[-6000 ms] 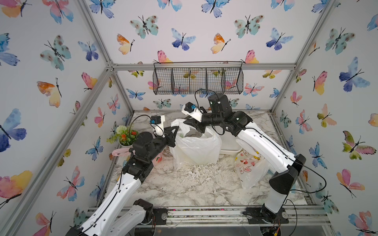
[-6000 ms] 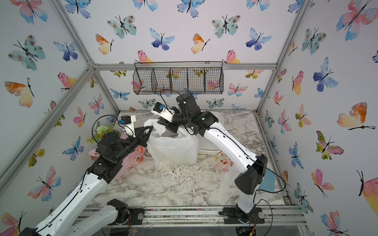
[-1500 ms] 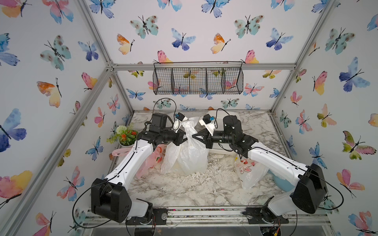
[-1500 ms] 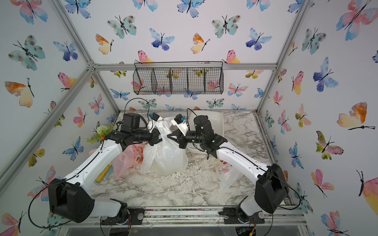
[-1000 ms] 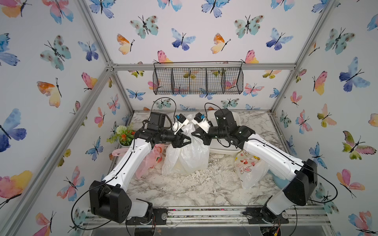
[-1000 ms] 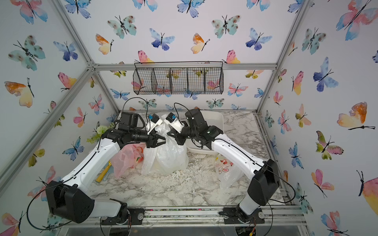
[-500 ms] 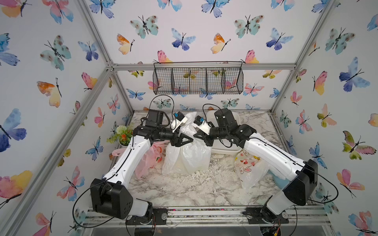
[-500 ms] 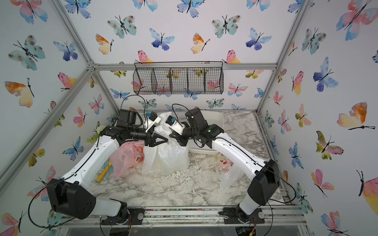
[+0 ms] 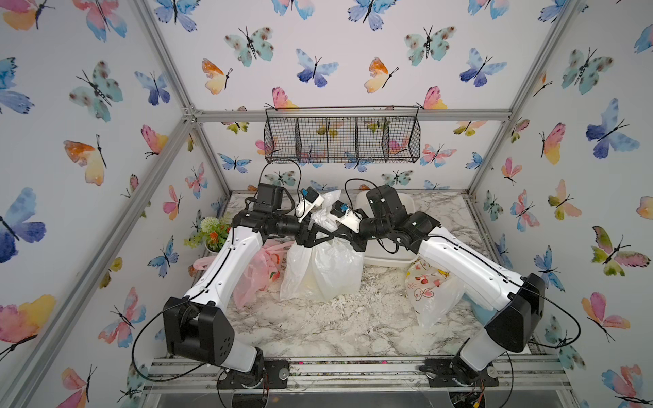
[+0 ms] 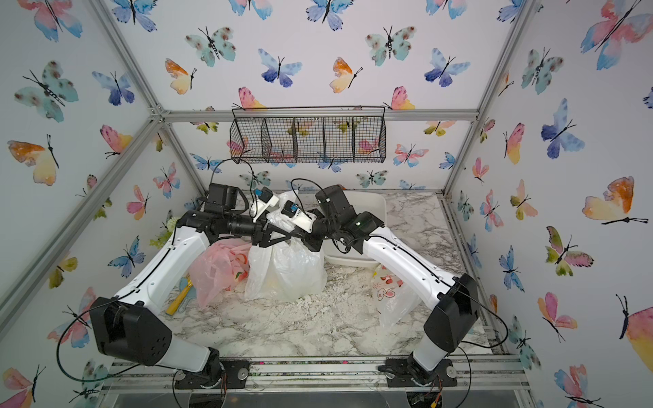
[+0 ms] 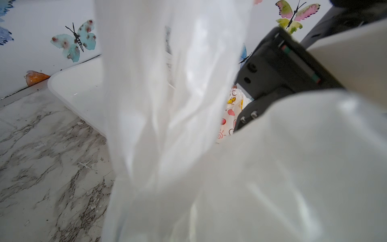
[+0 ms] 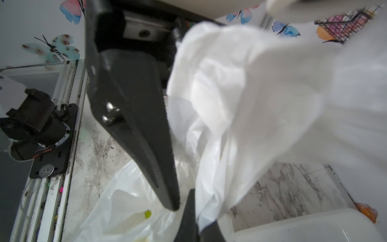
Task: Place the pears into plastic bags & tie knots
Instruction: Tie the plastic bag at the center of the board.
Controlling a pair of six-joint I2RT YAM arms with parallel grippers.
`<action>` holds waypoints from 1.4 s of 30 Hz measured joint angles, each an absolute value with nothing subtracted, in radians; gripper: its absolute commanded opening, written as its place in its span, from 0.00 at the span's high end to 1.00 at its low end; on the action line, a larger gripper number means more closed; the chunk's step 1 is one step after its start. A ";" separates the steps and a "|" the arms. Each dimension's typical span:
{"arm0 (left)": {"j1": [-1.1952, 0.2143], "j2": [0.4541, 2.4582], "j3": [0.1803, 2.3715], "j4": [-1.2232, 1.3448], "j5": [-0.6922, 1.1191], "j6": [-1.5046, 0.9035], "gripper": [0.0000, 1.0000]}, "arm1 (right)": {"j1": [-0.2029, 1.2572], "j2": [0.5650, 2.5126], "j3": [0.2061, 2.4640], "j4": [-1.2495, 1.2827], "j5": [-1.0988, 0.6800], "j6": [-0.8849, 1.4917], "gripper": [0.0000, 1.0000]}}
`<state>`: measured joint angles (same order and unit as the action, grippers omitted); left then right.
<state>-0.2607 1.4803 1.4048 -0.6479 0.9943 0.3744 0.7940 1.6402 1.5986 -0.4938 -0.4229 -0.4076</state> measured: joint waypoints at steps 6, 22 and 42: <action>-0.255 1.479 1.404 -0.646 0.995 0.373 0.29 | 0.794 1.640 1.598 -0.498 -0.423 -0.413 0.98; -0.255 1.492 1.420 -0.637 1.058 0.356 0.74 | 0.798 1.641 1.599 -0.517 -0.430 -0.419 0.97; -0.255 1.460 1.324 -0.507 1.028 0.297 0.95 | 0.737 1.612 1.822 -0.560 -0.298 0.084 0.38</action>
<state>-0.2554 1.4601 1.3235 -0.5068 1.0283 0.2974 0.7368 1.6115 1.8217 -0.5602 -0.2981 0.0845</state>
